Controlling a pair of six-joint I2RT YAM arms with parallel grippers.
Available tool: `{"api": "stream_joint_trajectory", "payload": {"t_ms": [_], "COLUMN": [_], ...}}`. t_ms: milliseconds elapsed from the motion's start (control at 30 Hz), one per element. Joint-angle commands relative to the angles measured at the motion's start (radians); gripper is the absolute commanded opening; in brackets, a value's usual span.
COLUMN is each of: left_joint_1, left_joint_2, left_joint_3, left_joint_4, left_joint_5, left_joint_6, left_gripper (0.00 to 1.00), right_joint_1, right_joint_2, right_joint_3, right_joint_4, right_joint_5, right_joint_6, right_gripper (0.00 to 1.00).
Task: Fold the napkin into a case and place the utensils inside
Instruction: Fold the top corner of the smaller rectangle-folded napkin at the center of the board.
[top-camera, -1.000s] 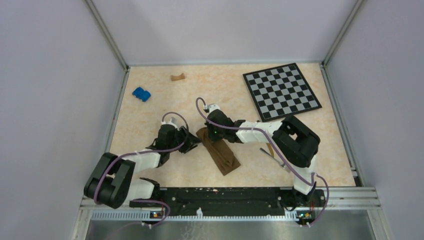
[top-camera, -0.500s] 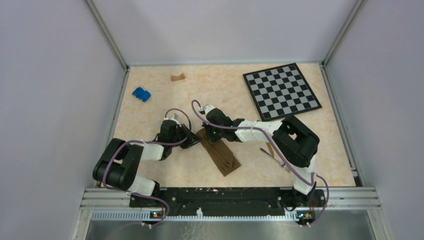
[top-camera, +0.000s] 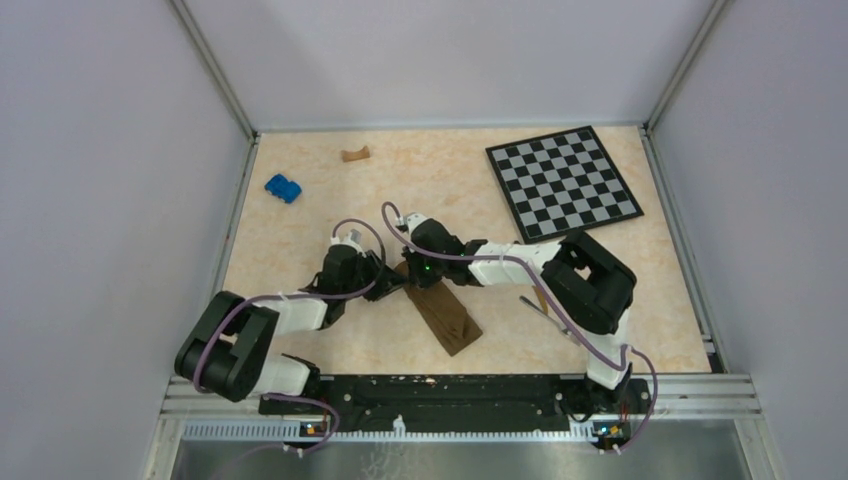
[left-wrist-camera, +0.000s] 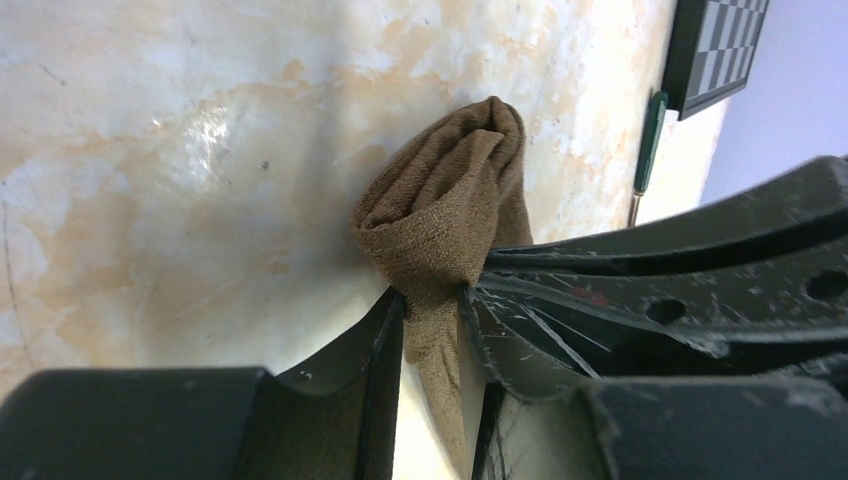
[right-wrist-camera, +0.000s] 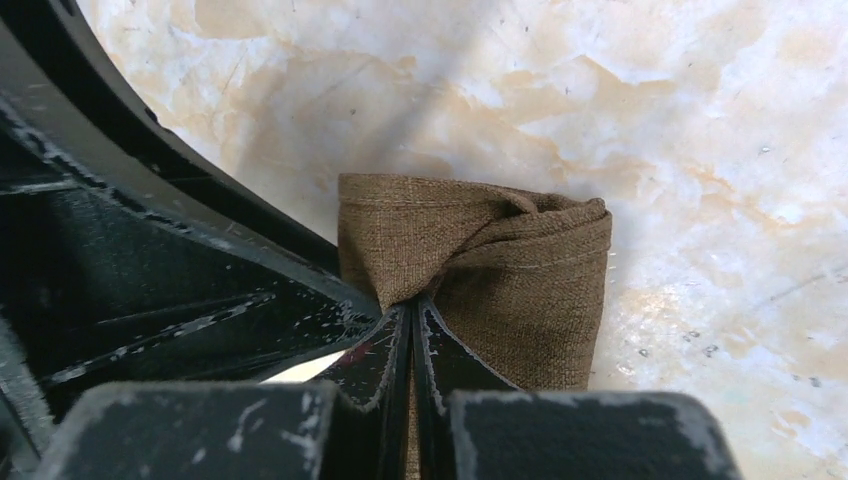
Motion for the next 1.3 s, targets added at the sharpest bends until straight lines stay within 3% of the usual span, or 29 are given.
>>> {"api": "stream_joint_trajectory", "payload": {"t_ms": [0,300,467,733,900,1000,1133,1267], "left_joint_1": [-0.013,-0.014,-0.016,-0.056,-0.053,-0.036,-0.027,-0.026], "left_joint_2": [-0.067,-0.179,-0.114,-0.03,-0.125,-0.189,-0.247,-0.266], "left_joint_3": [-0.044,-0.116,-0.095,-0.04,-0.06,-0.06,-0.044,-0.057], "left_joint_4": [0.072,-0.032,0.042,0.078,-0.012,-0.091,-0.207,-0.26], "left_joint_5": [0.017,-0.049,-0.034,-0.046,-0.089,-0.083,-0.055,0.024], "left_joint_6": [-0.051,-0.109,-0.097,-0.082,-0.056,-0.042,-0.011,-0.047], "left_gripper": [0.32,0.3,0.18,0.15,0.24,0.33,0.42,0.45], "right_joint_1": [-0.014,-0.092,-0.075,-0.064,-0.089,-0.101,-0.098,-0.062], "right_joint_2": [-0.044,-0.078,-0.041,0.033,-0.038,-0.045,-0.152,-0.262], "right_joint_3": [-0.06,-0.165,-0.181,-0.161,-0.161,-0.087,-0.137,-0.181], "right_joint_4": [0.149,0.297,0.38,0.423,0.331,0.148,0.107,0.015], "right_joint_5": [-0.119,-0.246,-0.324,-0.334,-0.309,-0.337,-0.355,-0.314], "right_joint_6": [0.087,0.287,0.369,0.391,0.305,0.188,0.126,0.008], "right_gripper": [0.0,0.0,0.0,0.0,0.0,0.11,0.31,0.38]}}
